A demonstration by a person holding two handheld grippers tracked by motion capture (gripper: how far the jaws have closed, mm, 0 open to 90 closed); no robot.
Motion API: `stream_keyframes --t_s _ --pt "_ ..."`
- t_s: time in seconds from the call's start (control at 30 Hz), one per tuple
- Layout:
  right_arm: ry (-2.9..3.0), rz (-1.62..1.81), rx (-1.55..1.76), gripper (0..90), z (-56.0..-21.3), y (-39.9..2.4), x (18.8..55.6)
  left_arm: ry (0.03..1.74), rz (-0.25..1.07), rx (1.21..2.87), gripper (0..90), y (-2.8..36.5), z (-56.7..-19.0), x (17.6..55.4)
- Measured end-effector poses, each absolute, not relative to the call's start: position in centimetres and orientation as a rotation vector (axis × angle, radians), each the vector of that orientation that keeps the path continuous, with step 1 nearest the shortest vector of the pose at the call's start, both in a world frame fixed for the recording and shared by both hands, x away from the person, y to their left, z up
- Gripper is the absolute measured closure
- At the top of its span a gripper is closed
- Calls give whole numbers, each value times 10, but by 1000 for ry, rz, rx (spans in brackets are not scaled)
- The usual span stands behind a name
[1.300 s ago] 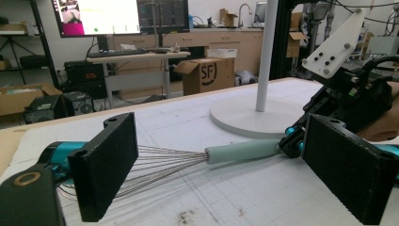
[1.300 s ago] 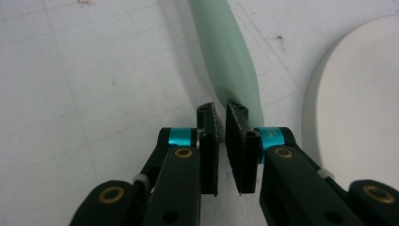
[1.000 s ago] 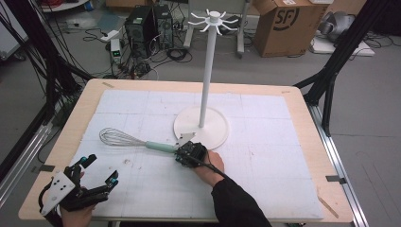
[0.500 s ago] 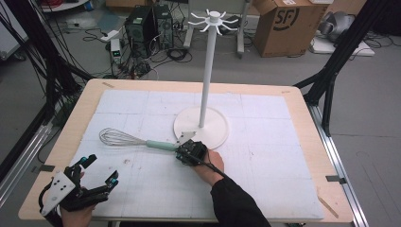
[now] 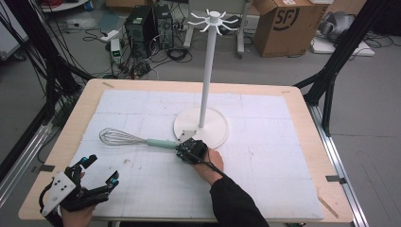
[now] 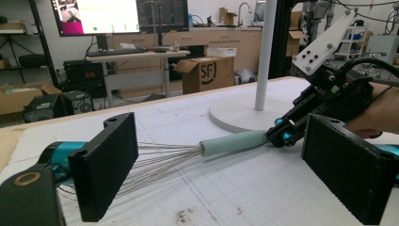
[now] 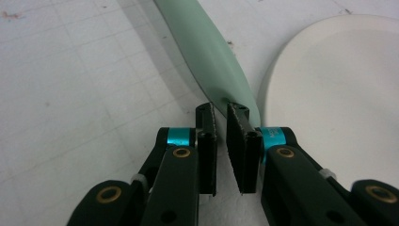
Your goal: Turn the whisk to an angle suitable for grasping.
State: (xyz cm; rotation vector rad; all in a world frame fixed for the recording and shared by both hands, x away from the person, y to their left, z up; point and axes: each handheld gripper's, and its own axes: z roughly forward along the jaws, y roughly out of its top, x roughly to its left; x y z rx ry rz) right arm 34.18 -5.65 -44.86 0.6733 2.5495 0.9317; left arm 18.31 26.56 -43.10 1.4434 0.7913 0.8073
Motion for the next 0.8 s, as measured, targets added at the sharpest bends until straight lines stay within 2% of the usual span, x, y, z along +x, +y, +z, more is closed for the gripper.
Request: stream_keyframes --t_s 0.8 --pt "2526 917 685 846 -449 -54 339 783 809 1450 119 265 -431 184"
